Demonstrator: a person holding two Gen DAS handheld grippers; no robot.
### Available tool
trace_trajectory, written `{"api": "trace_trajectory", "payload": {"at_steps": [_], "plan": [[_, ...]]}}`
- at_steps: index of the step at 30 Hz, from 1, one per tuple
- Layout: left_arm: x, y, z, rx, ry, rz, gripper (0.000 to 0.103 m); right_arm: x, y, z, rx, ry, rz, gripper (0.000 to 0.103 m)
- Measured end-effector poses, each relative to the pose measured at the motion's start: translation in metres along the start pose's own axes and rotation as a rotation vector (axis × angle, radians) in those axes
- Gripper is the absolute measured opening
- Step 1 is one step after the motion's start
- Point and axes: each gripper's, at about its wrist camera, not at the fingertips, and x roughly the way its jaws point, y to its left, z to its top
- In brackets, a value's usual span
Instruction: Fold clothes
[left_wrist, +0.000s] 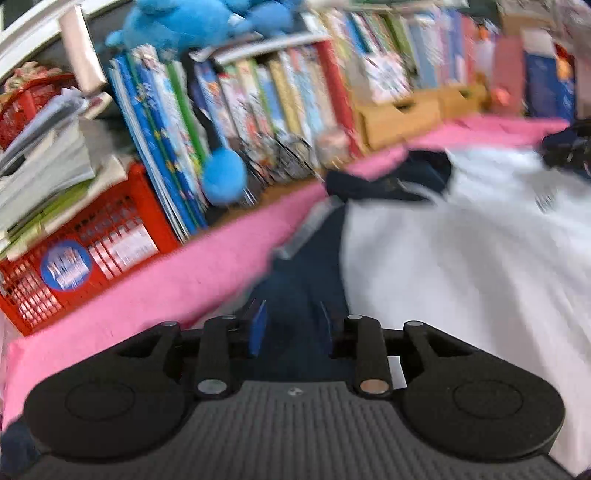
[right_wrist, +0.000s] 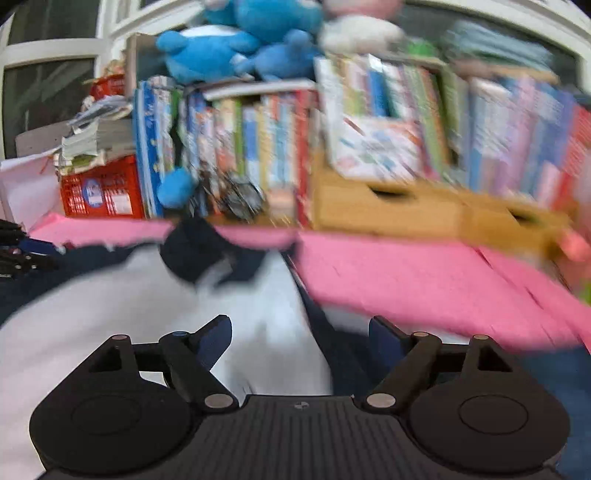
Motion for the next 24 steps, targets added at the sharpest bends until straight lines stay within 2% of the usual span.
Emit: {"api": "trace_trajectory", "payload": {"at_steps": [1,3,4,5,6,7,8,9,10,11,12,13,15,17,19,21,23,24], "plan": [[0.001,-0.008,-0.007,0.037,0.023,0.023,0.030,-0.010,-0.012,-0.011,0.000,0.028,-0.035,0.070],[0.003,-0.019,-0.019,0.092,0.031,0.079,0.030,-0.020,-0.037,-0.026,-0.064,0.064,-0.160,0.065],[0.002,-0.022,-0.022,0.103,0.030,0.098,0.030,-0.022,-0.052,-0.031,-0.105,0.078,-0.316,0.064],[0.000,-0.021,-0.023,0.100,0.034,0.106,0.031,-0.022,-0.071,-0.034,-0.125,0.090,-0.508,0.060],[-0.001,-0.020,-0.023,0.086,0.040,0.113,0.031,-0.022,-0.096,-0.034,-0.091,0.110,-0.690,0.058],[0.000,-0.019,-0.021,0.068,0.051,0.121,0.031,-0.028,-0.120,-0.032,-0.006,0.124,-0.821,0.058],[-0.001,-0.019,-0.020,0.060,0.061,0.130,0.031,-0.040,-0.136,-0.029,0.088,0.115,-0.887,0.057],[-0.001,-0.020,-0.019,0.059,0.067,0.141,0.031,-0.054,-0.148,-0.026,0.164,0.088,-0.915,0.057],[-0.002,-0.022,-0.019,0.069,0.069,0.156,0.032,-0.070,-0.148,-0.027,0.190,0.029,-0.870,0.061],[-0.003,-0.025,-0.019,0.081,0.070,0.174,0.033,-0.081,-0.143,-0.028,0.178,-0.015,-0.838,0.073],[-0.004,-0.027,-0.019,0.089,0.072,0.190,0.033,-0.088,-0.133,-0.030,0.141,-0.034,-0.837,0.077],[-0.005,-0.029,-0.018,0.086,0.076,0.205,0.034,-0.090,-0.123,-0.032,0.099,-0.042,-0.832,0.078],[-0.009,-0.028,-0.013,0.043,0.063,0.196,0.035,-0.090,-0.104,-0.036,0.025,-0.054,-0.754,0.078],[-0.013,-0.026,-0.005,-0.002,0.038,0.172,0.040,-0.085,-0.089,-0.038,-0.007,-0.074,-0.638,0.077],[-0.013,-0.028,0.006,-0.020,0.001,0.151,0.049,-0.070,-0.071,-0.035,-0.003,-0.090,-0.451,0.074],[-0.009,-0.034,0.015,-0.010,-0.027,0.146,0.051,-0.039,-0.050,-0.022,0.017,-0.059,-0.304,0.063],[0.003,-0.038,0.018,0.027,-0.010,0.181,0.052,-0.004,-0.032,-0.010,0.036,-0.013,-0.179,0.050],[0.012,-0.040,0.018,0.047,0.014,0.207,0.052,0.017,-0.025,-0.003,0.041,0.024,-0.141,0.047]]}}
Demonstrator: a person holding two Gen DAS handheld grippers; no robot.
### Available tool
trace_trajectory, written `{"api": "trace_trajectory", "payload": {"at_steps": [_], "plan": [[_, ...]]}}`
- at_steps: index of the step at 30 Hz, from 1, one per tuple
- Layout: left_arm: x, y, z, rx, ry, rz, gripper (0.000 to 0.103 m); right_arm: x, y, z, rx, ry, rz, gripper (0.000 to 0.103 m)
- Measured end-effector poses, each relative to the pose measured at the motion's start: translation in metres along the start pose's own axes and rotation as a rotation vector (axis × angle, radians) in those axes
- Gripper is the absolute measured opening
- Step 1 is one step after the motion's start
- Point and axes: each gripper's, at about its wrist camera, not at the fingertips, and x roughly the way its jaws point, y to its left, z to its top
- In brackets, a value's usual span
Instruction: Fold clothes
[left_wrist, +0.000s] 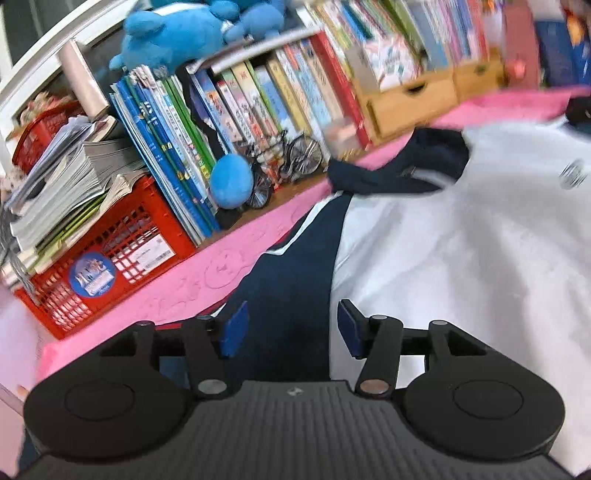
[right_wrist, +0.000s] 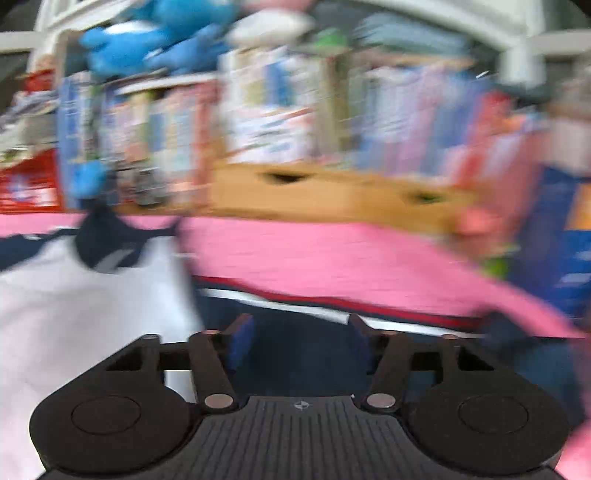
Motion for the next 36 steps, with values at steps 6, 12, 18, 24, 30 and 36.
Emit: {"api": "trace_trajectory", "payload": {"at_steps": [6,12,18,24,30,36], "plan": [[0.020,0.017,-0.029,0.048,0.015,0.142,0.054,0.065,0.012,0.017,-0.037,0.071,-0.057,0.035],[0.024,0.042,-0.047,-0.022,0.011,0.184,0.054,0.090,-0.111,0.009,-0.027,0.164,-0.675,0.042],[0.025,0.056,-0.047,-0.097,0.017,0.143,0.055,0.010,-0.145,-0.014,-0.010,0.050,-0.547,0.048],[0.024,0.047,-0.045,-0.059,0.013,0.173,0.055,-0.024,-0.156,-0.038,-0.076,0.083,-0.482,0.062],[0.013,0.055,-0.044,-0.118,0.036,0.153,0.054,-0.083,-0.183,-0.030,0.228,0.009,-0.475,0.069],[-0.069,0.061,-0.057,-0.200,-0.063,0.054,0.059,-0.176,-0.107,-0.057,0.077,-0.149,-0.237,0.088]]}}
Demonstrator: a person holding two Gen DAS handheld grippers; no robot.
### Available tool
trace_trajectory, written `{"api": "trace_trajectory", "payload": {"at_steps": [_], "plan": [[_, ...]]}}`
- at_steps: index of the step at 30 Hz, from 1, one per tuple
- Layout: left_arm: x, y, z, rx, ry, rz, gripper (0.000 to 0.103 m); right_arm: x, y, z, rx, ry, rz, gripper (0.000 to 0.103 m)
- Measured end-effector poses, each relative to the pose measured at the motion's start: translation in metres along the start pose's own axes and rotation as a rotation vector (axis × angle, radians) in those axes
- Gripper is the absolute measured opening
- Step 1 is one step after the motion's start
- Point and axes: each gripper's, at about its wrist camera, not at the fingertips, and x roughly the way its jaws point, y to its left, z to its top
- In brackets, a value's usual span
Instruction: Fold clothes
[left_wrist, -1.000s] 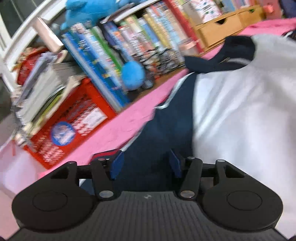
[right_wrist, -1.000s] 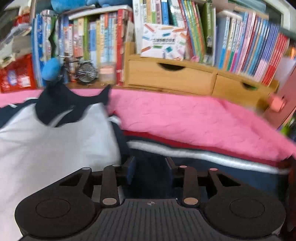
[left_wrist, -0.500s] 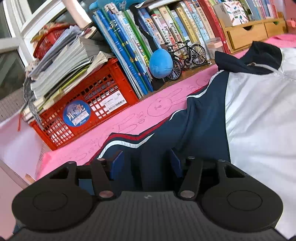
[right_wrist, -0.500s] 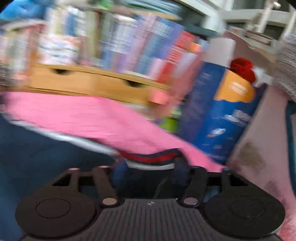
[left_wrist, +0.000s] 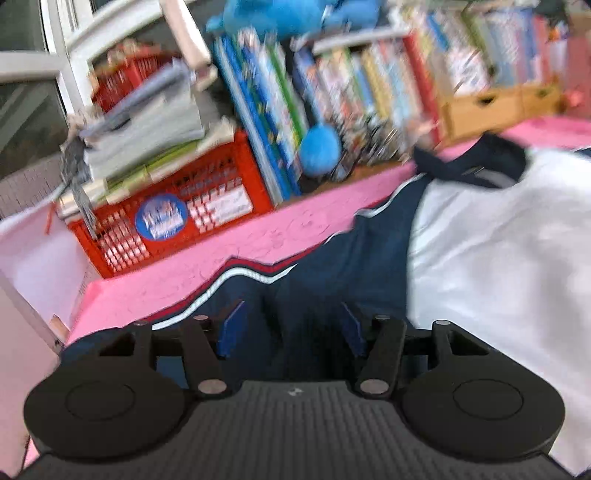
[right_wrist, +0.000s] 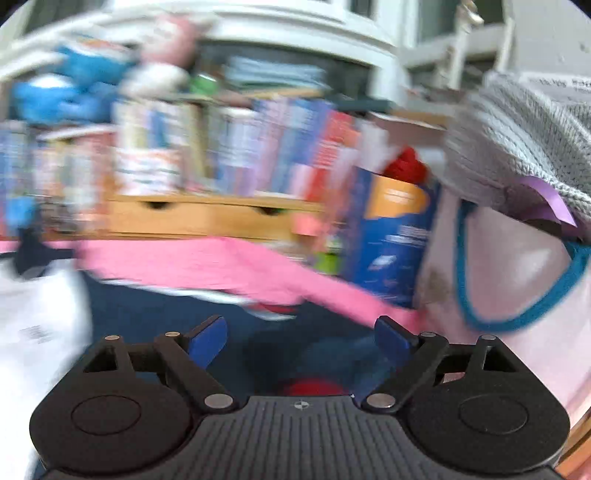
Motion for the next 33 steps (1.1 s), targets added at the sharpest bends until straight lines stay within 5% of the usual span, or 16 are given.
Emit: {"api": "trace_trajectory", "payload": {"at_steps": [6,8,11,14,16,20,22,25,27,30,33], "plan": [[-0.114,-0.018,-0.024,0.019,-0.150,-0.300,0.069,-0.082,0.081,-0.075,-0.060,0.050,0.448,0.086],[-0.141,-0.034,-0.037,0.056,-0.178,-0.440,0.072,-0.100,0.123,-0.103,-0.172,0.087,0.624,0.083],[-0.163,-0.065,-0.056,0.162,-0.170,-0.579,0.076,-0.104,0.185,-0.141,-0.417,0.194,0.749,0.081],[-0.162,-0.096,-0.077,0.306,-0.139,-0.522,0.076,-0.091,0.215,-0.170,-0.659,0.237,0.666,0.079],[-0.150,-0.099,-0.084,0.301,-0.088,-0.487,0.076,-0.075,0.218,-0.183,-0.758,0.263,0.579,0.073],[-0.135,-0.089,-0.084,0.243,-0.010,-0.464,0.080,-0.038,0.174,-0.180,-0.641,0.450,0.325,0.069],[-0.141,-0.082,-0.077,0.236,-0.031,-0.469,0.080,-0.054,0.149,-0.154,-0.497,0.452,0.448,0.070],[-0.147,-0.074,-0.056,0.204,-0.111,-0.496,0.083,-0.095,0.135,-0.115,-0.435,0.278,0.598,0.082],[-0.143,-0.071,-0.039,0.139,-0.148,-0.522,0.086,-0.112,0.131,-0.092,-0.428,0.079,0.569,0.098],[-0.124,-0.075,-0.020,0.069,-0.157,-0.495,0.086,-0.094,0.120,-0.065,-0.341,-0.066,0.379,0.101],[-0.102,-0.082,-0.017,0.030,-0.122,-0.411,0.086,-0.036,0.098,-0.048,-0.273,-0.038,0.041,0.100]]}}
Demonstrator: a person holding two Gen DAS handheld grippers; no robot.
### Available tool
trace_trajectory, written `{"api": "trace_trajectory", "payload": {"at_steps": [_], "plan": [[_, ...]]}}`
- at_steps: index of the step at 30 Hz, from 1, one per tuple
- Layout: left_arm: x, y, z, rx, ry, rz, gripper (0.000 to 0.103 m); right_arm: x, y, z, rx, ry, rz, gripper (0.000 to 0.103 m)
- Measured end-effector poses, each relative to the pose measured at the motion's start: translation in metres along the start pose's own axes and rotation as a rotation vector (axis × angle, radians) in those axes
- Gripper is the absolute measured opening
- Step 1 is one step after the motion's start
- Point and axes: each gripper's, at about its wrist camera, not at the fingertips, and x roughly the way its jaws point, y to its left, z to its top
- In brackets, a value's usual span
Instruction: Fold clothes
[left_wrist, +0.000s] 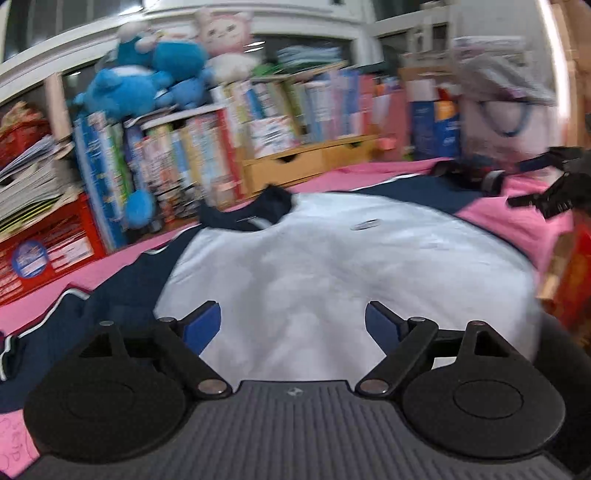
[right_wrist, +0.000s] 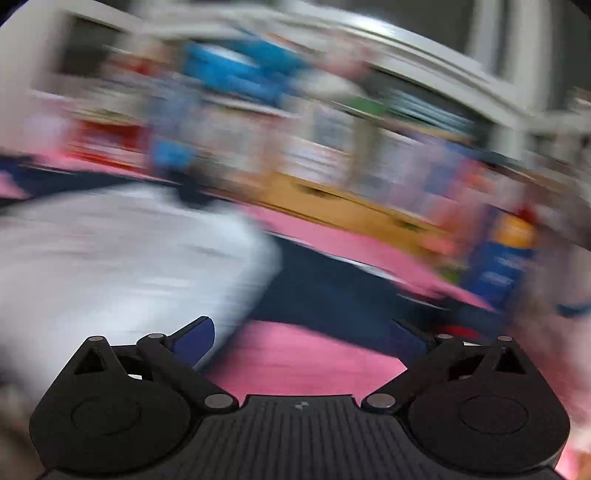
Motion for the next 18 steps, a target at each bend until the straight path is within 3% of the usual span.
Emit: {"api": "trace_trajectory", "payload": {"at_steps": [2,3,5,7,8,9,11,12,13,14,15,17,18], "plan": [[0.013,0.004,-0.002,-0.049,0.045,0.041,0.086,0.038,-0.017,-0.002,0.014,0.046,-0.185,0.098],[0.019,0.007,-0.004,-0.072,0.068,0.055,0.086,0.053,-0.026,-0.006,0.025,0.058,-0.235,0.098],[0.029,0.013,-0.010,-0.103,0.109,0.071,0.086,0.081,-0.049,-0.012,0.030,0.108,-0.301,0.083],[0.037,0.018,-0.015,-0.118,0.148,0.085,0.086,0.115,-0.070,-0.014,-0.022,0.212,-0.374,0.035],[0.039,0.020,-0.016,-0.125,0.154,0.088,0.088,0.127,-0.080,-0.011,-0.059,0.234,-0.467,0.033],[0.039,0.022,-0.017,-0.133,0.151,0.085,0.089,0.132,-0.091,-0.006,-0.084,0.231,-0.577,0.033],[0.041,0.026,-0.018,-0.148,0.147,0.078,0.091,0.119,-0.111,0.012,-0.085,0.112,-0.837,0.033],[0.042,0.027,-0.019,-0.153,0.146,0.076,0.091,0.108,-0.115,0.020,-0.088,0.032,-0.889,0.037],[0.042,0.029,-0.020,-0.158,0.143,0.073,0.092,0.097,-0.118,0.028,-0.092,-0.042,-0.933,0.054],[0.044,0.030,-0.020,-0.166,0.141,0.068,0.092,0.089,-0.119,0.032,-0.094,-0.084,-0.949,0.078],[0.045,0.031,-0.020,-0.175,0.141,0.063,0.092,0.083,-0.121,0.031,-0.088,-0.091,-0.939,0.085],[0.046,0.034,-0.020,-0.192,0.145,0.050,0.093,0.072,-0.124,0.028,-0.067,-0.101,-0.898,0.081],[0.046,0.035,-0.020,-0.197,0.145,0.046,0.093,0.068,-0.121,0.021,-0.037,-0.094,-0.822,0.075]]}}
